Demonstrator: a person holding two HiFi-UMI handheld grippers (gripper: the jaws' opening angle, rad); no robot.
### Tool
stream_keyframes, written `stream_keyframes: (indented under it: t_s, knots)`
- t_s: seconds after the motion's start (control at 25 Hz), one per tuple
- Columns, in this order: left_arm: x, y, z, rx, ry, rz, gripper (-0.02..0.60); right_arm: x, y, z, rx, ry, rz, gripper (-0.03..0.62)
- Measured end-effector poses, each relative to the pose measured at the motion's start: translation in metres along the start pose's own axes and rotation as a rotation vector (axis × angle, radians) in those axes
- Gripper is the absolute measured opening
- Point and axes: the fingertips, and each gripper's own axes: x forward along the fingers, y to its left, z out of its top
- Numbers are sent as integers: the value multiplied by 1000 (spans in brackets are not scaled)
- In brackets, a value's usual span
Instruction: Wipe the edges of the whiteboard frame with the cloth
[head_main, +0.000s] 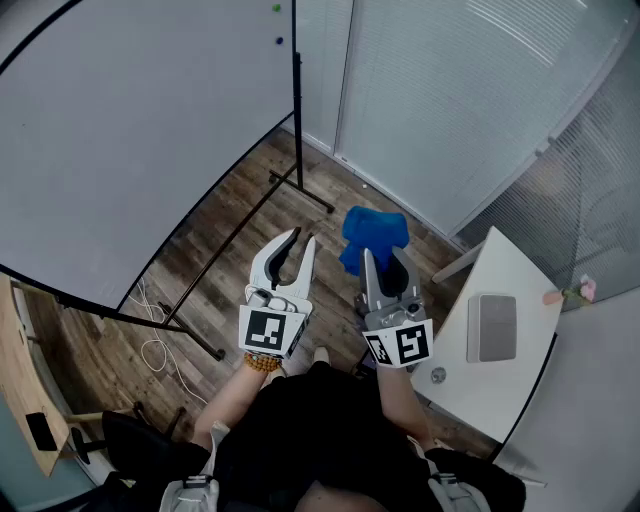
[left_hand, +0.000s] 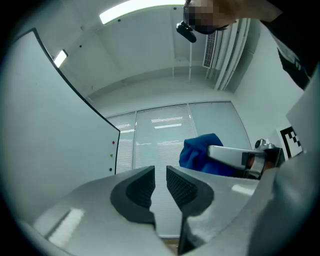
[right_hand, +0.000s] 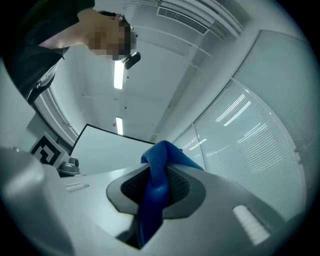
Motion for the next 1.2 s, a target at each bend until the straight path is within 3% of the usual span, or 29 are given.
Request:
stream_keyframes:
  t_s: [0.2, 0.44, 0.56, 0.96, 1.2]
  knots:
    - [15, -2, -9, -14, 14, 7, 49, 11, -15, -1, 109, -37, 83, 80]
    - [38, 25, -18, -21, 56, 44, 46, 44, -34, -21, 168, -38, 98, 86]
    - [54, 50, -29, -41, 77, 41, 43, 72, -37, -35, 163, -30, 102, 86]
    - [131, 137, -48, -87, 23, -52, 6, 179, -49, -74, 97, 3, 61, 87]
    - [192, 154, -74, -118, 37, -86, 5, 219, -91, -103, 117, 7, 41, 88]
